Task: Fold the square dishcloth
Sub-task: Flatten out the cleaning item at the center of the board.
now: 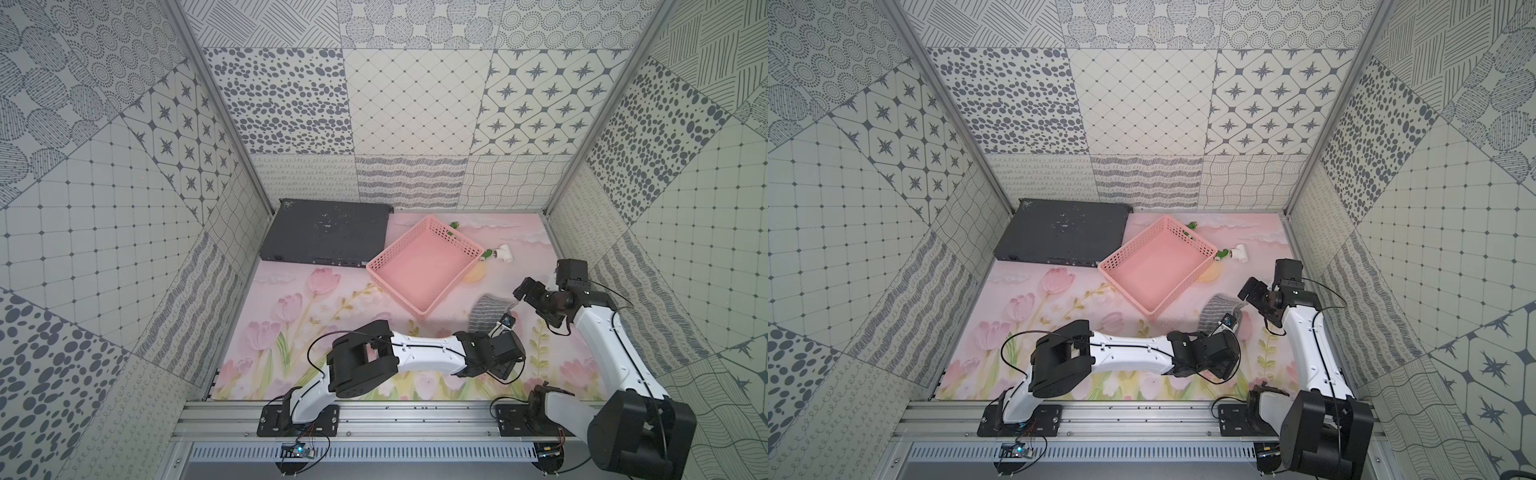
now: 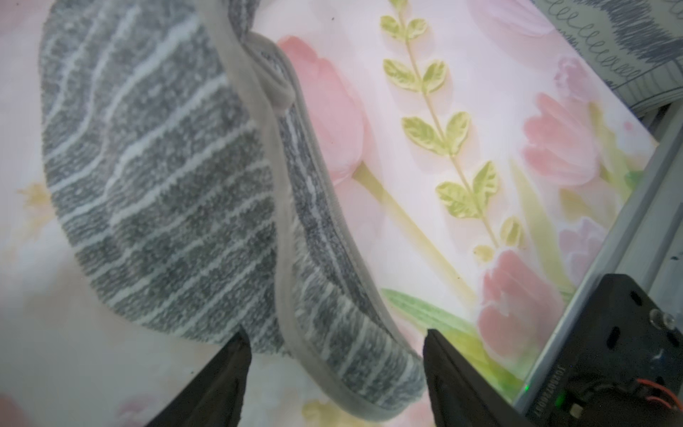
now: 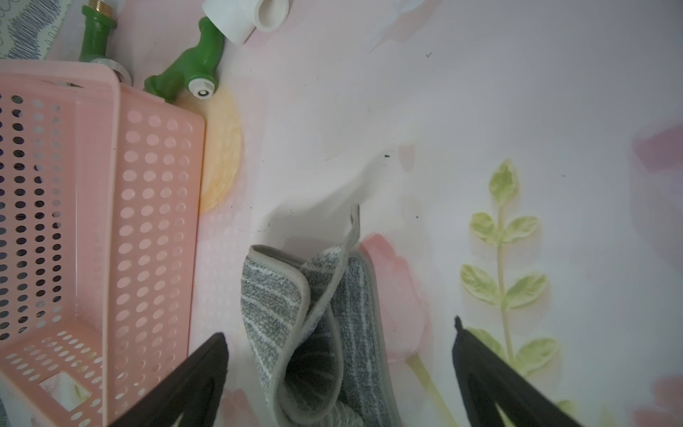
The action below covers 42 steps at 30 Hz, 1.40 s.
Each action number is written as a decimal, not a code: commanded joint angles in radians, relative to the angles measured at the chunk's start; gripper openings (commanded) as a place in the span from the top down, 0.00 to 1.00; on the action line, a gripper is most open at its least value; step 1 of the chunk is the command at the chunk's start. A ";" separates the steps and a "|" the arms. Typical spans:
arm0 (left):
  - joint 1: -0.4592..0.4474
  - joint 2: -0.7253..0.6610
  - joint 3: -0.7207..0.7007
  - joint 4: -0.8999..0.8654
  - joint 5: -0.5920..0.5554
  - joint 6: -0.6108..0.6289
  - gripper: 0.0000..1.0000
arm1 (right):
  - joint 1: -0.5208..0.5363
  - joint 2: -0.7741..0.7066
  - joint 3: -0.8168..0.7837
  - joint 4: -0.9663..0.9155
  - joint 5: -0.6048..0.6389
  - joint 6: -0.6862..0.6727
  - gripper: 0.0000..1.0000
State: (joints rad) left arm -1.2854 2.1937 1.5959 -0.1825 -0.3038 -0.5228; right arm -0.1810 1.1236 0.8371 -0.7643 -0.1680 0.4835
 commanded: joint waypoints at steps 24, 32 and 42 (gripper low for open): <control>0.154 -0.094 -0.171 0.258 0.330 -0.110 1.00 | -0.002 0.073 -0.009 0.094 -0.159 -0.030 0.07; 0.189 -0.144 -0.242 0.271 0.387 -0.127 1.00 | -0.003 0.120 -0.014 0.114 -0.078 0.055 0.11; 0.210 -0.145 -0.288 0.342 0.453 -0.161 1.00 | -0.017 0.095 -0.069 0.157 0.024 0.183 0.27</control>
State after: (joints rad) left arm -1.0821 2.0636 1.3209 0.0906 0.0898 -0.6624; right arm -0.1871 1.2526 0.7918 -0.6540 -0.1986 0.6048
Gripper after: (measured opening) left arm 0.041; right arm 0.742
